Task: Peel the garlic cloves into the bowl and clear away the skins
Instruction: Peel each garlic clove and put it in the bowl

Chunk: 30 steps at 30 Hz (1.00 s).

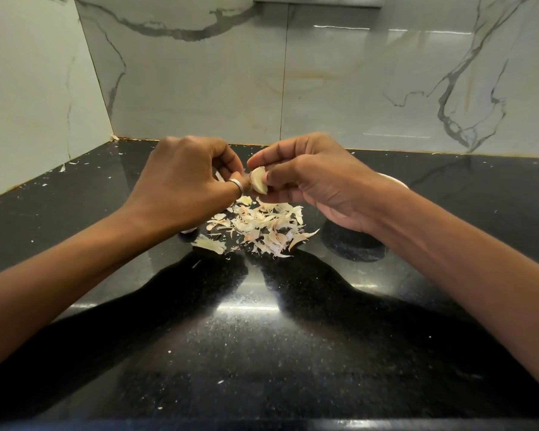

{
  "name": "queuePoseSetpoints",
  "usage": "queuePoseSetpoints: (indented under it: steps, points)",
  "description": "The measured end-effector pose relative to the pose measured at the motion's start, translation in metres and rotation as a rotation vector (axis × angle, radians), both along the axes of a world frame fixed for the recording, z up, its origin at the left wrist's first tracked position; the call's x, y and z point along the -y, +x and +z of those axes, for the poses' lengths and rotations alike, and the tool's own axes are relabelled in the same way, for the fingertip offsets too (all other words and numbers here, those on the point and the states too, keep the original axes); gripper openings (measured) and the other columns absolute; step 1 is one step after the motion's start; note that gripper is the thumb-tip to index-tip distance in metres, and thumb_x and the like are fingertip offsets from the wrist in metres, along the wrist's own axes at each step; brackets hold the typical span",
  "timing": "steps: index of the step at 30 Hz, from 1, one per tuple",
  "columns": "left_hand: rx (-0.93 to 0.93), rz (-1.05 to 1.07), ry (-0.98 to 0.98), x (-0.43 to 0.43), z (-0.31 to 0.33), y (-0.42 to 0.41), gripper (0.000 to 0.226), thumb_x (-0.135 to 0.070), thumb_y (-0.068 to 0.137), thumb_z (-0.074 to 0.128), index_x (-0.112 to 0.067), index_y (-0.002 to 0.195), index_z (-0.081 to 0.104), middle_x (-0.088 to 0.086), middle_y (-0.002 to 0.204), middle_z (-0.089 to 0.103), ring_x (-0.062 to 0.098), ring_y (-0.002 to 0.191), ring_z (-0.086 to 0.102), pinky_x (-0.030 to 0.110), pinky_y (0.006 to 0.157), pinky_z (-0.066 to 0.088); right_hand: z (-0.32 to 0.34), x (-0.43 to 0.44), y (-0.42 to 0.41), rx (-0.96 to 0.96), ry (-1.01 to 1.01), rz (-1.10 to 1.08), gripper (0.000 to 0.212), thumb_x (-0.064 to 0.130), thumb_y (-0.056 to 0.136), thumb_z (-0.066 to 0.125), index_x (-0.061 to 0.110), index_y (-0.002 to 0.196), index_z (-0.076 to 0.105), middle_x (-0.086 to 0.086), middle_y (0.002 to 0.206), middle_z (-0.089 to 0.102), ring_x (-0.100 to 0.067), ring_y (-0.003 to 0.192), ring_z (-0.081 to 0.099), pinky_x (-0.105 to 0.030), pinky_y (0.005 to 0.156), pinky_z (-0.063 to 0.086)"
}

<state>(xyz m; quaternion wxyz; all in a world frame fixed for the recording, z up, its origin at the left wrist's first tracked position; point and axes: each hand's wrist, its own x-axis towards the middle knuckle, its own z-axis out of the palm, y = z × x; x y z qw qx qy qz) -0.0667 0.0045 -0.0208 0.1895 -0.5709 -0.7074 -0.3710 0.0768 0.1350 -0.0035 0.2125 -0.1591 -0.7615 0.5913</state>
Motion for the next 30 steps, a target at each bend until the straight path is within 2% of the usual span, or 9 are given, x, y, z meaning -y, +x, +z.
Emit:
queuePoseSetpoints:
  steps: [4, 7, 11, 16, 21, 24, 26, 28, 30]
  points:
    - [-0.002, -0.038, 0.054, 0.0007, 0.0013, 0.0014, 0.014, -0.017, 0.085, 0.073, -0.023, 0.098, 0.075, -0.019, 0.078, 0.066, 0.002, 0.062, 0.062, 0.017, 0.059, 0.048, 0.0001, -0.0008, 0.0007, -0.005, -0.041, 0.001, 0.023, -0.012, 0.092, 0.059, -0.009, 0.113, 0.067, -0.036, 0.113, 0.068, -0.034, 0.088, 0.070, -0.034, 0.073, 0.064]
    - [0.003, -0.108, 0.066, 0.0020, 0.0021, 0.0048, 0.015, -0.026, 0.087, 0.077, -0.023, 0.102, 0.076, -0.016, 0.081, 0.070, 0.006, 0.064, 0.067, 0.019, 0.059, 0.053, -0.0002, -0.0029, -0.0003, -0.026, -0.092, 0.032, 0.023, -0.012, 0.090, 0.062, -0.012, 0.113, 0.065, -0.028, 0.100, 0.073, -0.027, 0.085, 0.072, -0.031, 0.075, 0.064]
    - [-0.043, -0.144, 0.053, 0.0012, 0.0017, 0.0032, 0.022, -0.031, 0.086, 0.078, -0.023, 0.107, 0.077, -0.008, 0.090, 0.074, 0.002, 0.069, 0.068, 0.016, 0.063, 0.055, 0.0005, -0.0040, -0.0019, -0.047, -0.127, 0.041, 0.026, -0.011, 0.088, 0.066, -0.015, 0.114, 0.065, -0.027, 0.108, 0.072, -0.025, 0.090, 0.073, -0.028, 0.076, 0.063]
    - [-0.077, -0.133, 0.059, 0.0003, 0.0027, 0.0010, 0.021, -0.028, 0.088, 0.076, -0.019, 0.107, 0.078, -0.010, 0.085, 0.070, -0.005, 0.063, 0.063, 0.004, 0.061, 0.045, 0.0007, -0.0044, -0.0033, -0.083, -0.188, 0.025, 0.021, -0.008, 0.091, 0.067, -0.013, 0.111, 0.066, -0.027, 0.112, 0.071, -0.028, 0.094, 0.074, -0.030, 0.079, 0.063]
    - [-0.062, -0.106, 0.050, 0.0026, 0.0045, 0.0014, 0.014, -0.028, 0.091, 0.074, -0.019, 0.100, 0.078, -0.006, 0.073, 0.072, 0.000, 0.058, 0.061, 0.010, 0.052, 0.044, 0.0041, -0.0040, 0.0003, -0.098, -0.213, 0.046, 0.031, -0.010, 0.086, 0.071, -0.016, 0.116, 0.064, -0.021, 0.102, 0.073, -0.022, 0.088, 0.074, -0.027, 0.077, 0.063]
    - [-0.029, -0.036, 0.092, 0.0012, 0.0026, 0.0003, 0.023, -0.034, 0.094, 0.070, -0.018, 0.079, 0.075, -0.013, 0.055, 0.059, 0.005, 0.043, 0.050, 0.011, 0.045, 0.032, 0.0038, -0.0038, 0.0011, -0.104, -0.227, 0.045, 0.026, -0.011, 0.090, 0.067, -0.014, 0.115, 0.065, -0.022, 0.105, 0.069, -0.024, 0.089, 0.071, -0.027, 0.075, 0.062]
    - [-0.034, 0.011, 0.115, 0.0014, 0.0021, -0.0011, 0.022, -0.033, 0.092, 0.073, -0.017, 0.078, 0.075, -0.012, 0.057, 0.060, 0.003, 0.049, 0.054, 0.017, 0.051, 0.038, 0.0034, -0.0055, 0.0013, -0.103, -0.234, 0.026, 0.023, -0.011, 0.091, 0.065, -0.012, 0.114, 0.066, -0.024, 0.106, 0.068, -0.028, 0.091, 0.071, -0.029, 0.077, 0.063]
    - [-0.028, 0.015, 0.104, 0.0028, 0.0030, -0.0008, 0.009, -0.028, 0.087, 0.076, -0.020, 0.091, 0.077, -0.011, 0.070, 0.067, 0.008, 0.062, 0.064, 0.025, 0.064, 0.052, 0.0034, -0.0068, 0.0013, -0.100, -0.236, 0.005, 0.023, -0.010, 0.092, 0.064, -0.012, 0.115, 0.065, -0.026, 0.107, 0.069, -0.030, 0.091, 0.073, -0.033, 0.081, 0.064]
    - [-0.023, 0.002, 0.083, 0.0028, 0.0021, -0.0003, 0.012, -0.024, 0.087, 0.076, -0.020, 0.098, 0.078, -0.009, 0.077, 0.070, 0.011, 0.069, 0.068, 0.031, 0.071, 0.057, 0.0037, -0.0065, 0.0014, -0.090, -0.229, -0.011, 0.023, -0.009, 0.093, 0.064, -0.011, 0.116, 0.065, -0.029, 0.110, 0.071, -0.031, 0.090, 0.074, -0.035, 0.080, 0.064]
